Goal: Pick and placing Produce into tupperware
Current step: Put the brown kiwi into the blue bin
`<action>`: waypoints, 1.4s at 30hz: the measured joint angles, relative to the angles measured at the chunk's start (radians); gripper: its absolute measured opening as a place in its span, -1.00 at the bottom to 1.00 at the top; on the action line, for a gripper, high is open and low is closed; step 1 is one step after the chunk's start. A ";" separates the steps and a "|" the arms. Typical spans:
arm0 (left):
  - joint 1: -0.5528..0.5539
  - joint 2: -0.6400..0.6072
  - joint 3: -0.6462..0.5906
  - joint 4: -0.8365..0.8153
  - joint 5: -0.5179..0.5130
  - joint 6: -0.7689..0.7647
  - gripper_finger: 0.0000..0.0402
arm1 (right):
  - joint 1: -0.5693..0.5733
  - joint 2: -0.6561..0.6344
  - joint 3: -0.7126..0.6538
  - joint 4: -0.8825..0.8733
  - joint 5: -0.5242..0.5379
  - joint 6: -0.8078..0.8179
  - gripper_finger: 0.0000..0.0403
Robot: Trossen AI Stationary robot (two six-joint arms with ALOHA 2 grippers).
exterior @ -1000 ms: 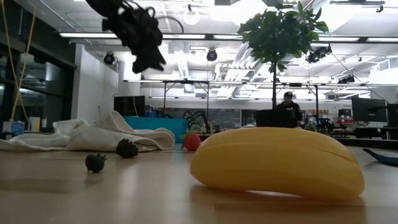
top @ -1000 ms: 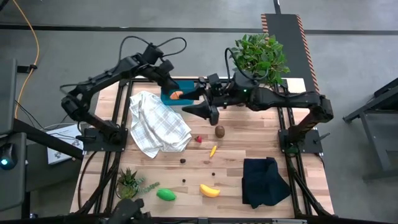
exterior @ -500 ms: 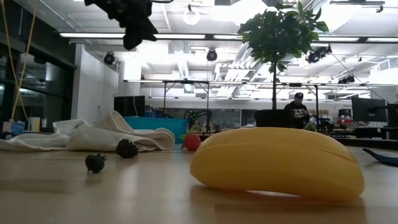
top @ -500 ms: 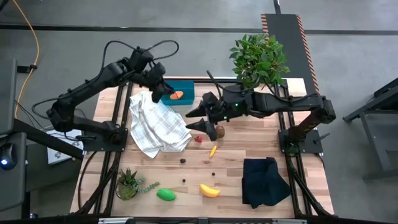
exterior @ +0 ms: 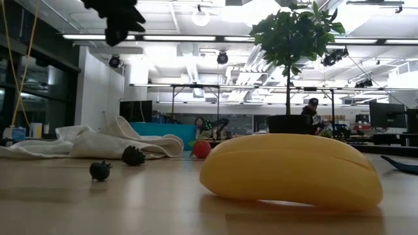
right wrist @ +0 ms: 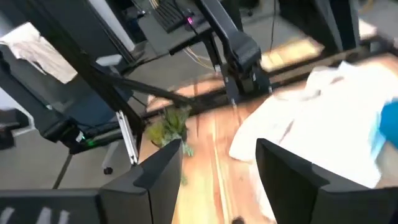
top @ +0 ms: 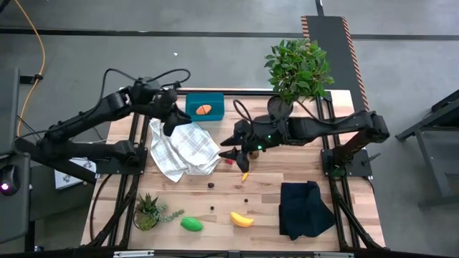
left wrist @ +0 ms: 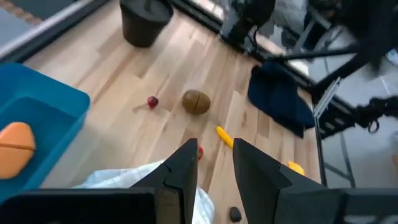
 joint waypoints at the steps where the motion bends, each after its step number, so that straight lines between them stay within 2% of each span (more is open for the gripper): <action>1: -0.011 -0.023 -0.006 -0.001 -0.021 -0.014 -0.55 | 0.000 -0.009 -0.047 0.051 0.000 0.030 -0.03; 6: -0.073 -0.112 -0.015 -0.001 -0.091 -0.079 -0.55 | 0.016 -0.075 -0.283 0.296 -0.016 0.255 -0.03; 8: -0.102 -0.132 -0.015 -0.001 -0.112 -0.096 -0.55 | 0.030 -0.102 -0.351 0.329 -0.021 0.372 -0.04; 11: -0.149 -0.145 -0.015 -0.002 -0.134 -0.116 -0.55 | 0.052 -0.133 -0.432 0.318 -0.026 0.549 -0.04; 15: -0.213 -0.145 -0.015 -0.006 -0.155 -0.135 -0.55 | 0.072 -0.131 -0.519 0.311 -0.092 0.725 -0.03; 18: -0.257 -0.144 -0.015 -0.011 -0.196 -0.138 -0.55 | 0.081 -0.123 -0.563 0.301 -0.089 0.855 -0.03; 20: -0.286 -0.144 -0.015 -0.014 -0.228 -0.138 -0.55 | 0.082 -0.121 -0.577 0.283 -0.049 0.904 -0.03; 22: -0.312 -0.145 -0.015 -0.026 -0.259 -0.138 -0.55 | 0.078 -0.126 -0.571 0.222 0.007 0.921 -0.04; 25: -0.346 -0.144 -0.015 -0.043 -0.283 -0.138 -0.55 | 0.061 -0.126 -0.524 0.033 0.051 0.923 -0.05; 30: -0.388 -0.144 -0.015 -0.056 -0.308 -0.138 -0.55 | 0.031 -0.101 -0.365 -0.309 0.098 0.885 -0.06; 35: -0.401 -0.144 -0.015 -0.056 -0.317 -0.137 -0.55 | 0.000 -0.023 -0.208 -0.561 0.134 0.837 -0.07; 38: -0.400 -0.144 -0.015 -0.056 -0.318 -0.137 -0.55 | -0.023 0.025 -0.165 -0.637 0.146 0.869 -0.07; 42: -0.399 -0.144 -0.015 -0.056 -0.319 -0.115 -0.55 | -0.058 0.063 -0.160 -0.617 0.144 0.876 -0.05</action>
